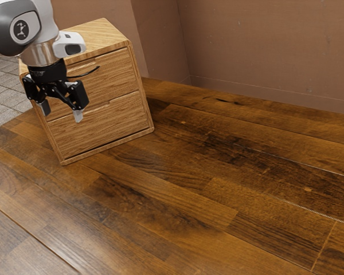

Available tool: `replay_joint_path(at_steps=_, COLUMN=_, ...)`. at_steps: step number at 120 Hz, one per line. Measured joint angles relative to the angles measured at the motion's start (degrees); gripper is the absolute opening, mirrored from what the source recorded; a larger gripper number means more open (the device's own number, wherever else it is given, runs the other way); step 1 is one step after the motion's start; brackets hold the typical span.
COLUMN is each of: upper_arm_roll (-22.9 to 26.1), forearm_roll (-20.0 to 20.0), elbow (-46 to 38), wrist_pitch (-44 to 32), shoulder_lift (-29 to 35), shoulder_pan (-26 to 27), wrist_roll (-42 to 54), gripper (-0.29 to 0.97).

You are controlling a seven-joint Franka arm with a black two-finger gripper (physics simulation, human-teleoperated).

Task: Pull the drawer handle with one arm to open the drawer

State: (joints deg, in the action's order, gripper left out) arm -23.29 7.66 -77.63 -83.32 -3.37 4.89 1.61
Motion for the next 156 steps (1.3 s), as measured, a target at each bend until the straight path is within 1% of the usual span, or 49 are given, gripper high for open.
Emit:
replay_joint_path(at_steps=13, upper_arm_roll=0.1, forearm_roll=0.2, elbow=0.1, wrist_pitch=0.0, shoulder_lift=0.0, shoulder_pan=0.0, wrist_roll=0.0, gripper=0.68)
replay_joint_path(at_steps=19, upper_arm_roll=0.2, forearm_roll=0.3, elbow=1.7, wrist_pitch=0.1, shoulder_lift=0.7, shoulder_pan=0.3, wrist_roll=0.0, gripper=0.68)
replay_joint_path(at_steps=29, upper_arm_roll=0.8, forearm_roll=-0.4, elbow=7.2, wrist_pitch=0.5, shoulder_lift=6.6, shoulder_pan=2.5, wrist_roll=0.1, gripper=0.68)
replay_joint_path(at_steps=38, upper_arm_roll=0.9, forearm_roll=-0.9, elbow=8.8, wrist_pitch=0.9, shoulder_lift=9.6, shoulder_pan=6.0, wrist_roll=0.1, gripper=0.68)
replay_joint_path(at_steps=47, upper_arm_roll=0.9, forearm_roll=-1.3, elbow=8.2, wrist_pitch=1.6, shoulder_lift=10.3, shoulder_pan=7.7, wrist_roll=0.1, gripper=0.68)
replay_joint_path(at_steps=65, upper_arm_roll=0.9, forearm_roll=-1.7, elbow=7.1, wrist_pitch=3.9, shoulder_lift=10.3, shoulder_pan=8.0, wrist_roll=0.2, gripper=0.68)
replay_joint_path(at_steps=73, upper_arm_roll=0.9, forearm_roll=-2.0, elbow=6.6, wrist_pitch=4.6, shoulder_lift=10.3, shoulder_pan=10.4, wrist_roll=0.2, gripper=0.68)
replay_joint_path(at_steps=79, upper_arm_roll=0.9, forearm_roll=-2.2, elbow=4.9, wrist_pitch=5.2, shoulder_lift=10.0, shoulder_pan=13.7, wrist_roll=0.2, gripper=0.68)
replay_joint_path(at_steps=89, upper_arm_roll=0.9, forearm_roll=-2.1, elbow=3.0, wrist_pitch=6.1, shoulder_lift=5.3, shoulder_pan=20.4, wrist_roll=0.6, gripper=0.68)
replay_joint_path(at_steps=96, upper_arm_roll=0.4, forearm_roll=-1.7, elbow=1.0, wrist_pitch=6.2, shoulder_lift=3.5, shoulder_pan=25.6, wrist_roll=1.4, gripper=0.68)
replay_joint_path(at_steps=103, upper_arm_roll=-2.7, forearm_roll=0.4, elbow=-3.8, wrist_pitch=4.4, shoulder_lift=4.0, shoulder_pan=34.1, wrist_roll=3.4, gripper=0.68)
replay_joint_path(at_steps=112, upper_arm_roll=-7.9, forearm_roll=3.8, elbow=-6.1, wrist_pitch=1.3, shoulder_lift=4.2, shoulder_pan=45.3, wrist_roll=6.5, gripper=0.68)
replay_joint_path(at_steps=123, upper_arm_roll=-11.1, forearm_roll=9.2, elbow=-6.6, wrist_pitch=-2.1, shoulder_lift=4.6, shoulder_pan=53.4, wrist_roll=10.1, gripper=0.68)
replay_joint_path(at_steps=128, upper_arm_roll=-12.6, forearm_roll=11.0, elbow=-6.6, wrist_pitch=-3.2, shoulder_lift=5.1, shoulder_pan=55.3, wrist_roll=11.6, gripper=0.68)
replay_joint_path(at_steps=133, upper_arm_roll=-13.8, forearm_roll=12.2, elbow=-6.5, wrist_pitch=-4.1, shoulder_lift=5.4, shoulder_pan=54.3, wrist_roll=13.0, gripper=0.68)
replay_joint_path(at_steps=138, upper_arm_roll=-14.4, forearm_roll=13.2, elbow=-6.4, wrist_pitch=-4.9, shoulder_lift=5.5, shoulder_pan=49.7, wrist_roll=14.2, gripper=0.68)
replay_joint_path(at_steps=144, upper_arm_roll=-14.6, forearm_roll=14.0, elbow=-6.2, wrist_pitch=-5.6, shoulder_lift=5.5, shoulder_pan=40.7, wrist_roll=15.6, gripper=0.68)
replay_joint_path(at_steps=156, upper_arm_roll=-14.3, forearm_roll=14.7, elbow=-5.7, wrist_pitch=-6.8, shoulder_lift=5.4, shoulder_pan=19.4, wrist_roll=18.0, gripper=0.68)
